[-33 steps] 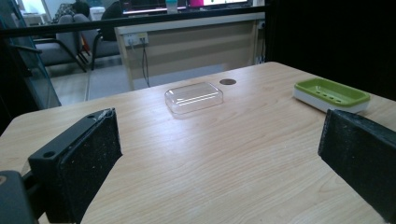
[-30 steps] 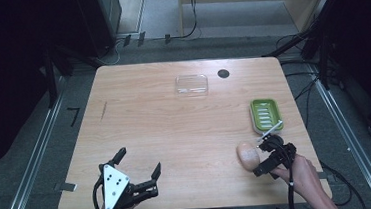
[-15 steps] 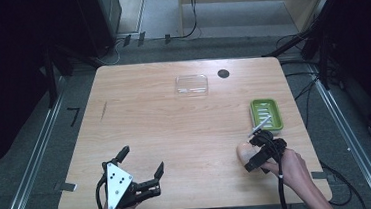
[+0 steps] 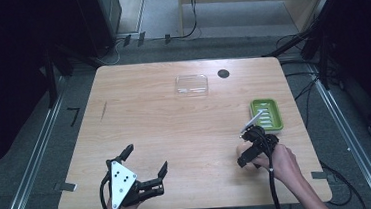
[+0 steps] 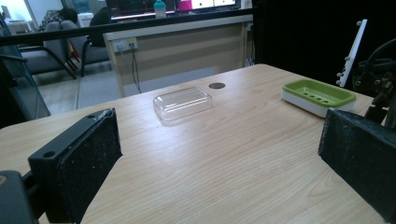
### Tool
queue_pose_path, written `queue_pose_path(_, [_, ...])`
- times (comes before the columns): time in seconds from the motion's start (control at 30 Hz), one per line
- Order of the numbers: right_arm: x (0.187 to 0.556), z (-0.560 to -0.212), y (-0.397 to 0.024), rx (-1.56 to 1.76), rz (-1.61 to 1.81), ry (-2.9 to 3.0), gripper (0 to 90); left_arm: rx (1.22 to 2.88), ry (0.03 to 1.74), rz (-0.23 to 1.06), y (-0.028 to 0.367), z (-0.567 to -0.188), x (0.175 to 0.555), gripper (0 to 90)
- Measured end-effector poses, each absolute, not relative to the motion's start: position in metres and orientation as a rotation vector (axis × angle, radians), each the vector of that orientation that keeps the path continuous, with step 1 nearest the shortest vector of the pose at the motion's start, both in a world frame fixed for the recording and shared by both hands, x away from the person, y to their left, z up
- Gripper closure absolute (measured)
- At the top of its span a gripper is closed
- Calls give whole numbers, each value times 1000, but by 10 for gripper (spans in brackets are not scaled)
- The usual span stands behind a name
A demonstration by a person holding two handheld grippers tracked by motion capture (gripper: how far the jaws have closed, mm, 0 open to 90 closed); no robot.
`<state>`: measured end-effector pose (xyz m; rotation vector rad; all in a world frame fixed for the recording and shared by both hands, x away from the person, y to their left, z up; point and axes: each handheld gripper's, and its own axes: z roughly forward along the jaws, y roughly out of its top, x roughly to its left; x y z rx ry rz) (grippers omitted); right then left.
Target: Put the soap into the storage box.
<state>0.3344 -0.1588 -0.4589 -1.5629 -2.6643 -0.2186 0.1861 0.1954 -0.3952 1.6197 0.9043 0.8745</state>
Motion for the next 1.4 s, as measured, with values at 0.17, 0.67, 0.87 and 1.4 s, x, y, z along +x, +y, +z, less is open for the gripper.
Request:
queue_pose_path(0.17, [340,-463,-155,-1577,-190,-2644,0,1622,897,873,195,-395,186,0])
queue_pose_path(0.67, [346,-469,-149,-1596,-159,-2661,181,1631,881,869,194,-396,188,0])
queue_pose_path(0.87, [346,-469,-147,-1610,-145,-2678,242,1632,878,870,193,-395,187,0])
queue_pose_path(1.4, [346,-468,-149,-1617,-124,-2685,297,1642,862,873,191,-395,188,0])
